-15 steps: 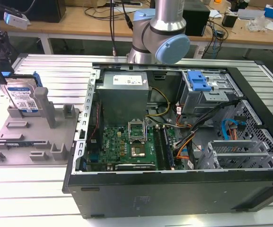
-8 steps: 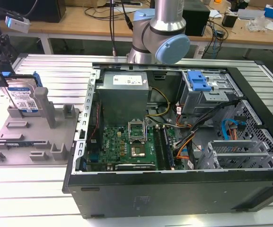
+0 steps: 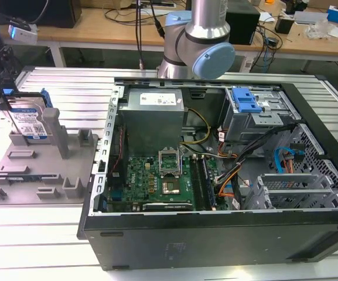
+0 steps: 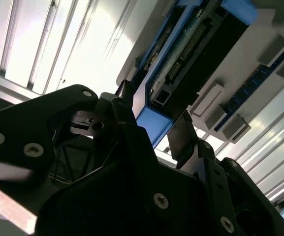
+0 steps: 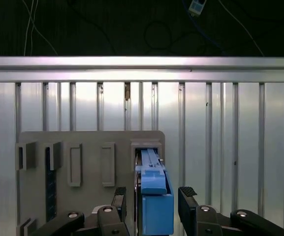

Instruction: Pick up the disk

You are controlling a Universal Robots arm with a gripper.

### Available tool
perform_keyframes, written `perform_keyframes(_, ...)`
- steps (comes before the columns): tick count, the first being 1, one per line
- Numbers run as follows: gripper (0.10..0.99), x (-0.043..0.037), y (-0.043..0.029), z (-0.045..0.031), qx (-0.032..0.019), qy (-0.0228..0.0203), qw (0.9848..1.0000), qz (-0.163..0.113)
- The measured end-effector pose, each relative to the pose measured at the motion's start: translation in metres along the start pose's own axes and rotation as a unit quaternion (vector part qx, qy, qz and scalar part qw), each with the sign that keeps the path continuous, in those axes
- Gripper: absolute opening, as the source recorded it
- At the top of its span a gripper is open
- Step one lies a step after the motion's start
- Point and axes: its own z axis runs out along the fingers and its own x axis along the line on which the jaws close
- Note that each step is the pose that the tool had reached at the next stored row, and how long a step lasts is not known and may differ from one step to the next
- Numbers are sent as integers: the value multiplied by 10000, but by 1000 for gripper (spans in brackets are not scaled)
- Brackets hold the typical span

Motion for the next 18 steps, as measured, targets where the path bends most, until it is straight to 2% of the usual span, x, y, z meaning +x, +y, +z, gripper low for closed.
perform_keyframes(1,529,0,0,4,0,0,10000,0)
perform_keyframes(2,463,0,0,9,0,0,10000,0)
perform_keyframes(3,463,0,0,11,0,0,10000,0)
perform_keyframes(4,392,0,0,14,0,0,10000,0)
perform_keyframes(18,365,22,0,24,0,-7,10000,1)
